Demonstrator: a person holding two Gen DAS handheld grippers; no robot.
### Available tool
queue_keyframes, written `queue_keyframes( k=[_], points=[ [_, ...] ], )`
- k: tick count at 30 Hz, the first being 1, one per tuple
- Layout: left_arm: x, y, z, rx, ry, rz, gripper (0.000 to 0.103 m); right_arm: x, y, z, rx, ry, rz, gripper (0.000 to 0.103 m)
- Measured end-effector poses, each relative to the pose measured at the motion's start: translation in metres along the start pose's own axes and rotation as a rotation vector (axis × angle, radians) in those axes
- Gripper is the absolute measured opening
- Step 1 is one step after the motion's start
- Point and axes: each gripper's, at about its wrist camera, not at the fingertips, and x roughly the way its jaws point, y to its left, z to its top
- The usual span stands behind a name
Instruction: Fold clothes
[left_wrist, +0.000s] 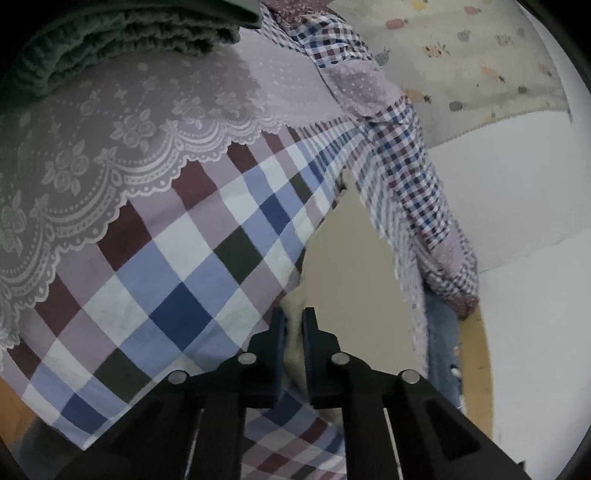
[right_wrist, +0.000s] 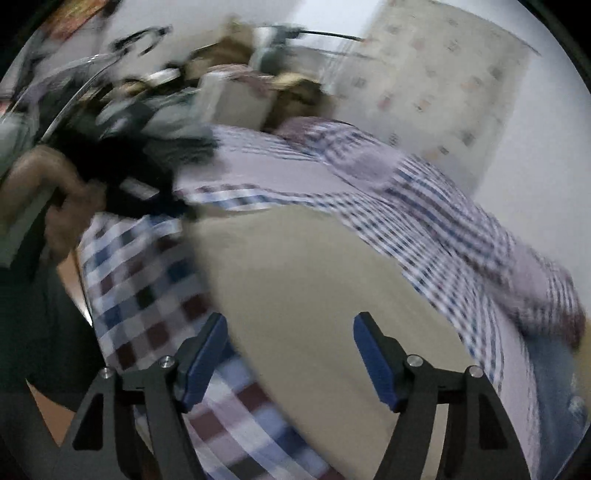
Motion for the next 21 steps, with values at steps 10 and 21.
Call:
queue_keyframes(
  k=[10, 21],
  points=[
    [-0.006, 0.004, 0.007, -0.064, 0.019, -0.132, 0.003, 0.066, 0.062, 0.021, -0.185, -0.035, -0.041, 0.075],
    [-0.007, 0.004, 0.014, -0.107, 0.038, -0.224, 0.003, 0.112, 0.068, 0.033, -0.211, 0.0, -0.138, 0.074]
  ],
)
